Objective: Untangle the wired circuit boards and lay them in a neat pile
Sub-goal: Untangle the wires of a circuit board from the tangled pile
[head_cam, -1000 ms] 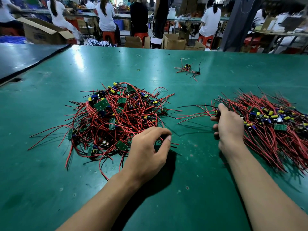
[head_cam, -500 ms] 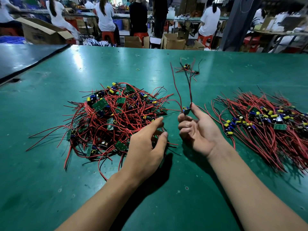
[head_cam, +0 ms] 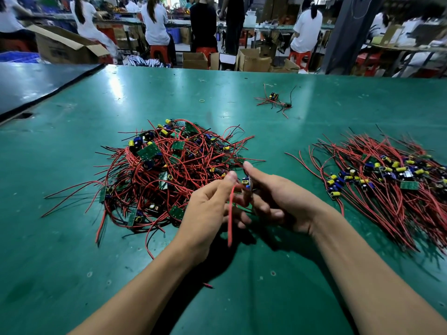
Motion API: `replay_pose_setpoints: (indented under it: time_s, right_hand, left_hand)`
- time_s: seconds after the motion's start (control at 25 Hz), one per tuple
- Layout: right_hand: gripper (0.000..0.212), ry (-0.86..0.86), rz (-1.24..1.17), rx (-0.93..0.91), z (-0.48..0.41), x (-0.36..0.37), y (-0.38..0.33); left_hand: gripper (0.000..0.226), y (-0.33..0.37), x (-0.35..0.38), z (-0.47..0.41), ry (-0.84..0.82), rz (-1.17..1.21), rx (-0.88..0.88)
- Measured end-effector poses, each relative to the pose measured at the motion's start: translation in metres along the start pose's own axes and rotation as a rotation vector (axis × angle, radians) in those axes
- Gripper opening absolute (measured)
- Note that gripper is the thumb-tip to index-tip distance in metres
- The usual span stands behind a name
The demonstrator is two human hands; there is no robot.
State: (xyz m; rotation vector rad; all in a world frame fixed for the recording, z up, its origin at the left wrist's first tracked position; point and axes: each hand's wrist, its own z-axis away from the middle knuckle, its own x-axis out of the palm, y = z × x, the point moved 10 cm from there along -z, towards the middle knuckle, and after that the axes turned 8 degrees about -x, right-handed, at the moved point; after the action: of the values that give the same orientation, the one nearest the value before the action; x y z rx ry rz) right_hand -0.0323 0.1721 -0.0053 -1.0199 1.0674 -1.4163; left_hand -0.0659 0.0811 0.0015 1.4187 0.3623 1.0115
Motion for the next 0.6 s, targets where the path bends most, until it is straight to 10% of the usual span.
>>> replay_pose_setpoints:
  time_s: [0.36,0.6]
  right_hand:
    - [0.051,0.29,0.426,-0.324,0.001,-0.031,-0.032]
    - [0.036,0.028,0.145,-0.396,0.002,-0.013,-0.032]
  left_hand:
    - [0.023,-0.006,-0.001,0.0,-0.004,0.012,0.003]
    - [0.022,-0.005,-0.005,-0.005,0.012,0.01,0.011]
